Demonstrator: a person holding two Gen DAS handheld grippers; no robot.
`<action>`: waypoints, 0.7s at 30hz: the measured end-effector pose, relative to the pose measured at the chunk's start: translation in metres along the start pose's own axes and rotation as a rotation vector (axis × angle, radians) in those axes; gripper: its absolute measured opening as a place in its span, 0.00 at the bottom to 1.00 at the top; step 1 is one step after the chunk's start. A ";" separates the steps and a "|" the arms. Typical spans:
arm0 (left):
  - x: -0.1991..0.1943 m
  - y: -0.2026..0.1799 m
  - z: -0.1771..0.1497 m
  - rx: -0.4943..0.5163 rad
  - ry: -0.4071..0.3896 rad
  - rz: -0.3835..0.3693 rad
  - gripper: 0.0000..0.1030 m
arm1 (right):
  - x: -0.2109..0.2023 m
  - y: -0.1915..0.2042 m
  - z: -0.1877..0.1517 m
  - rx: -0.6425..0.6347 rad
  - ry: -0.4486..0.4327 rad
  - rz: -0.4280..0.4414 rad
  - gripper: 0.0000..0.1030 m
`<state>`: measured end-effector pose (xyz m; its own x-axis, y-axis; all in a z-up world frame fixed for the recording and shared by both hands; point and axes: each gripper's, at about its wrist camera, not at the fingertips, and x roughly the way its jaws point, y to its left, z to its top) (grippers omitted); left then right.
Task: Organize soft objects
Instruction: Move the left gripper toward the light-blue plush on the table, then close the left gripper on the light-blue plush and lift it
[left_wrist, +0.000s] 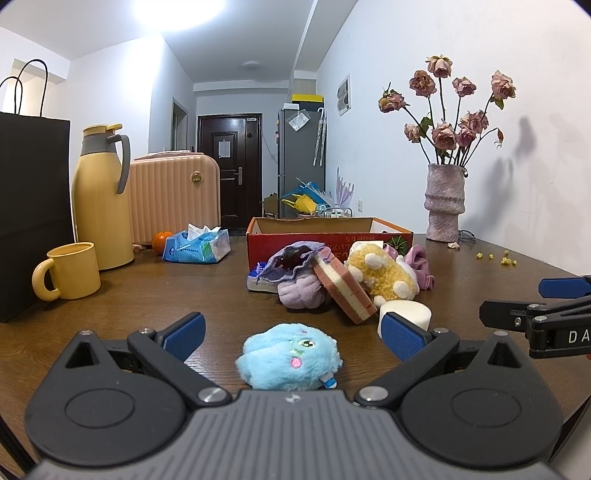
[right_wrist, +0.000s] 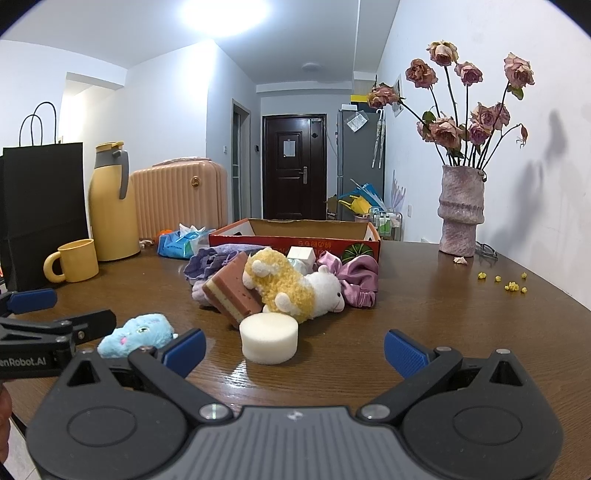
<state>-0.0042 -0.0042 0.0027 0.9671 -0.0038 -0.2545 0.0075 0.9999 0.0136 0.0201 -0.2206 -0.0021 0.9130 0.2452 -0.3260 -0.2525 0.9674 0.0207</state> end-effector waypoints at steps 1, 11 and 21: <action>0.000 0.000 0.000 0.001 0.000 0.000 1.00 | 0.000 0.000 0.000 0.000 0.000 0.000 1.00; 0.001 -0.001 -0.005 0.018 0.022 -0.006 1.00 | 0.006 -0.006 0.000 0.006 0.014 -0.012 1.00; 0.041 -0.001 0.006 0.032 0.105 -0.010 1.00 | 0.016 -0.011 0.001 0.008 0.041 -0.029 1.00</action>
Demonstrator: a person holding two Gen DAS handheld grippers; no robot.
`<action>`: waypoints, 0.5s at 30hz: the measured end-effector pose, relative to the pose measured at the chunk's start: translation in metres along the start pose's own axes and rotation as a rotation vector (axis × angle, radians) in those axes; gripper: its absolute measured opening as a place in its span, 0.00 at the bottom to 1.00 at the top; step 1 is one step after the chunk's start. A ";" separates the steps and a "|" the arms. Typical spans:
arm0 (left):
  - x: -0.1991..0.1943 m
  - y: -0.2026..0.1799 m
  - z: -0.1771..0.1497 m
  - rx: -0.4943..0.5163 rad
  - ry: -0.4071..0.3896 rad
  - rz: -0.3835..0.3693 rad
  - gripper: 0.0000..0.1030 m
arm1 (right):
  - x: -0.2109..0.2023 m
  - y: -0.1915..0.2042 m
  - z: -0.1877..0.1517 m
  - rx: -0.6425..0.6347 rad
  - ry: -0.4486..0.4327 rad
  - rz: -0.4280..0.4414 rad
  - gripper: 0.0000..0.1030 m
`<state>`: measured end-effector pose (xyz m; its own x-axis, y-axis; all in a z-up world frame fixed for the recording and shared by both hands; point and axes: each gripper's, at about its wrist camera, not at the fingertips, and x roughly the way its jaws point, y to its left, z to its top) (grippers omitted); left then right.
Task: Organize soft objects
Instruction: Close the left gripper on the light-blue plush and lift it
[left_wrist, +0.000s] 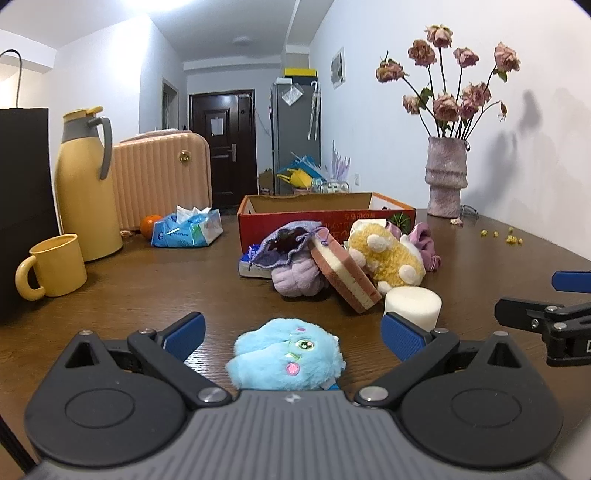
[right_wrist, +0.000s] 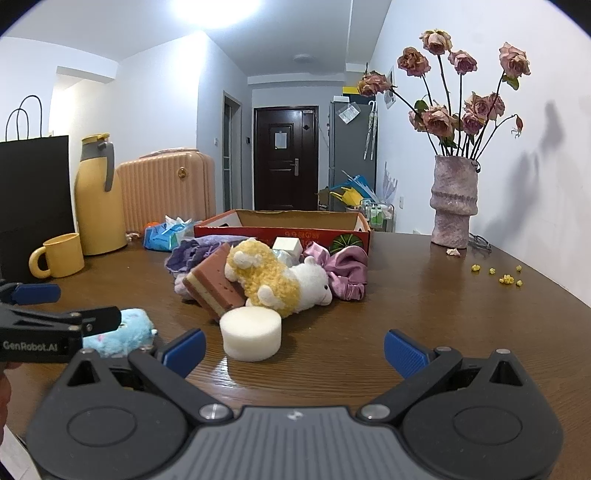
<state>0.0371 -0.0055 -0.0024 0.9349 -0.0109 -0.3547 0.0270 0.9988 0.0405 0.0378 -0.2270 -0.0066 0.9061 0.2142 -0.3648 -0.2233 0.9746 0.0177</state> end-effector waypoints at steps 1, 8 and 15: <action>0.003 -0.001 0.001 0.003 0.010 0.002 1.00 | 0.001 0.000 0.000 0.000 0.002 -0.001 1.00; 0.029 0.001 0.007 0.000 0.099 0.021 1.00 | 0.013 -0.003 0.000 -0.002 0.029 -0.011 1.00; 0.058 0.008 0.006 -0.050 0.212 0.051 1.00 | 0.024 -0.004 0.001 -0.004 0.048 -0.019 1.00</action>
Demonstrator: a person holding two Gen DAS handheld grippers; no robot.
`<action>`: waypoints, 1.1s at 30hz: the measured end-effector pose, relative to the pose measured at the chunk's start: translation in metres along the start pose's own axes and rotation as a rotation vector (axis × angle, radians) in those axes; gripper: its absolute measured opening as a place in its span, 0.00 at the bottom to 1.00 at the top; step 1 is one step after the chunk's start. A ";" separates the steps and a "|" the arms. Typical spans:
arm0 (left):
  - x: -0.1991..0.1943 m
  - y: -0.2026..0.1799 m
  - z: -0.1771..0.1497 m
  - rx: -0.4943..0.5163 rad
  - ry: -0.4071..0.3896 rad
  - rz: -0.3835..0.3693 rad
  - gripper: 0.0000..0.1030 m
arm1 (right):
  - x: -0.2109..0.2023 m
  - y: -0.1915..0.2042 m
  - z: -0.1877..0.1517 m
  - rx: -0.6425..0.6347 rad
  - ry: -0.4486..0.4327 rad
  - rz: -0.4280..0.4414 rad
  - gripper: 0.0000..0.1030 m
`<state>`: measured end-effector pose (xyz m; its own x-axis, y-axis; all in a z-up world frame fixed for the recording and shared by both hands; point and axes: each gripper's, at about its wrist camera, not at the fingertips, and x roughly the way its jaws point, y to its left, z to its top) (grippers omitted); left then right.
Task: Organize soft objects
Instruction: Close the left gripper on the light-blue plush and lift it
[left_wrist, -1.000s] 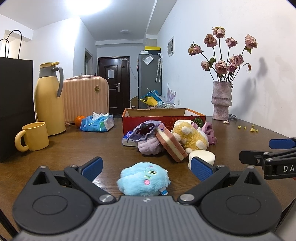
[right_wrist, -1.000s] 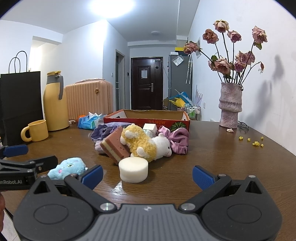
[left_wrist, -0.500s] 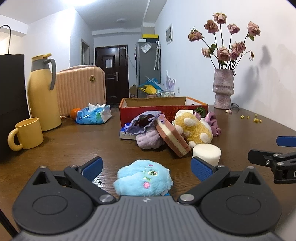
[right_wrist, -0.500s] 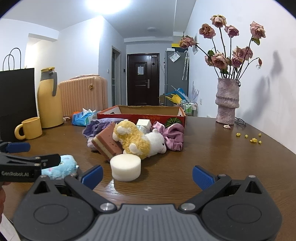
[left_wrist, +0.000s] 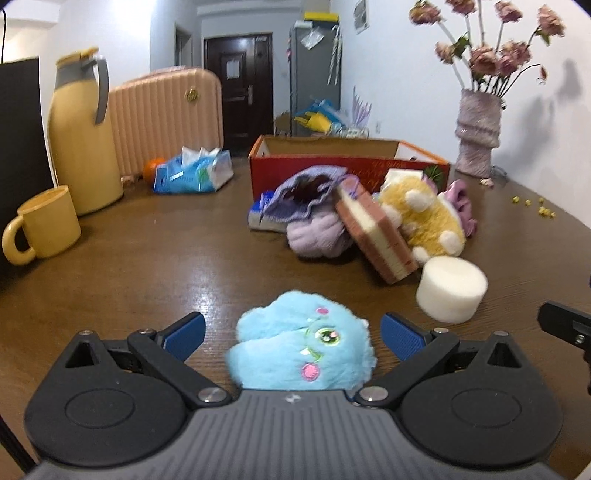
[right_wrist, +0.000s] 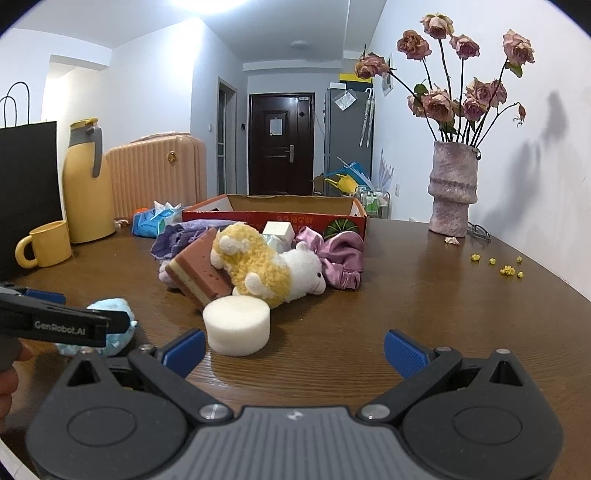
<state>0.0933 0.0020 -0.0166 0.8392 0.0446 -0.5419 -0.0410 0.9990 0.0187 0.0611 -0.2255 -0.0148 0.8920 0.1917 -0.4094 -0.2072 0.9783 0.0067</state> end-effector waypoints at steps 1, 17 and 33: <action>0.003 0.001 0.000 -0.005 0.011 0.002 1.00 | 0.002 0.000 0.000 -0.001 0.004 -0.001 1.00; 0.016 0.005 -0.005 -0.051 0.051 -0.023 0.74 | 0.027 0.011 0.009 -0.042 0.049 0.026 1.00; 0.002 0.009 -0.007 -0.065 -0.059 -0.010 0.73 | 0.065 0.028 0.025 -0.095 0.166 0.062 1.00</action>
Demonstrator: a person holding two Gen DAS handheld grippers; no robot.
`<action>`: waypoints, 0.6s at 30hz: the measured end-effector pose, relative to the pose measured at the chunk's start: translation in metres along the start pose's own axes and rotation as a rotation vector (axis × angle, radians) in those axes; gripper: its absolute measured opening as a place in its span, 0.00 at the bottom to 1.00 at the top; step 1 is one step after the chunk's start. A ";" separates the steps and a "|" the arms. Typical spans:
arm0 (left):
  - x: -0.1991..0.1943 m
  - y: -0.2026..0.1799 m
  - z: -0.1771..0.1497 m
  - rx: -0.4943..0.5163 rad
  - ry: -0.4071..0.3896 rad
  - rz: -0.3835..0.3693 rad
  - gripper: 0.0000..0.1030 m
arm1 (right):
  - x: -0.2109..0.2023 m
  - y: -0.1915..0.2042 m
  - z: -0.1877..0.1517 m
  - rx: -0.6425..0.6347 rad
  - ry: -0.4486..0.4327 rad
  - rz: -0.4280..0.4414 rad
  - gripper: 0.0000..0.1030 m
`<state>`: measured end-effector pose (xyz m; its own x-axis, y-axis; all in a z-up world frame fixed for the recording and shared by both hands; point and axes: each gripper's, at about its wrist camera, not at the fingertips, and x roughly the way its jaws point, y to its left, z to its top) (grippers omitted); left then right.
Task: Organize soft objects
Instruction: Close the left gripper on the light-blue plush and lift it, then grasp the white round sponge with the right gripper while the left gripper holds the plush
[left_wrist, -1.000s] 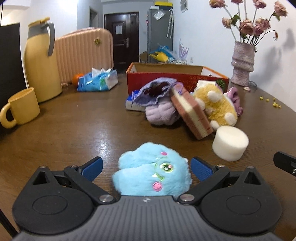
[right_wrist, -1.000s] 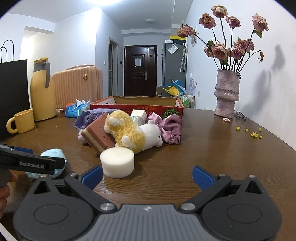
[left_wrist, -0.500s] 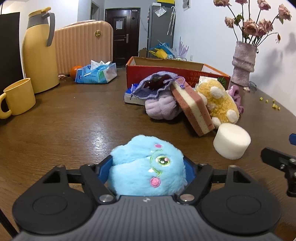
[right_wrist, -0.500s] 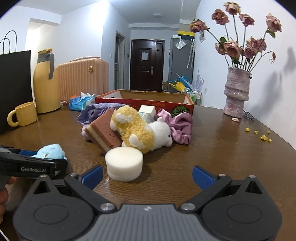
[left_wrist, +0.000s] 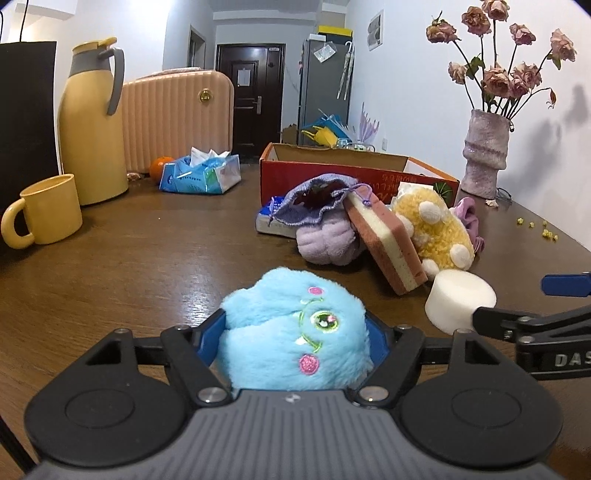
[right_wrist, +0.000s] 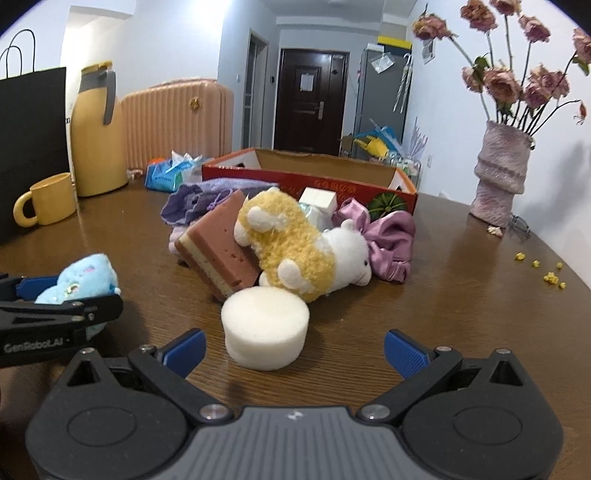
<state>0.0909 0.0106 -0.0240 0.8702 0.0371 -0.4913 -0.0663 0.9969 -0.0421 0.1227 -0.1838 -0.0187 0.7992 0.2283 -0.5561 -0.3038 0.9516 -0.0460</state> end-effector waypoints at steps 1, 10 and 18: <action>0.000 0.000 0.000 0.001 -0.004 0.001 0.73 | 0.003 0.001 0.001 -0.001 0.005 0.002 1.00; -0.001 0.001 -0.001 0.000 -0.013 0.002 0.73 | 0.028 0.006 0.007 -0.016 0.058 0.006 0.96; -0.001 0.002 0.000 -0.005 -0.012 0.001 0.73 | 0.040 0.007 0.008 -0.007 0.087 0.024 0.77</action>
<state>0.0900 0.0127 -0.0240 0.8758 0.0393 -0.4810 -0.0697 0.9965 -0.0456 0.1568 -0.1664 -0.0350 0.7433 0.2320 -0.6274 -0.3263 0.9445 -0.0373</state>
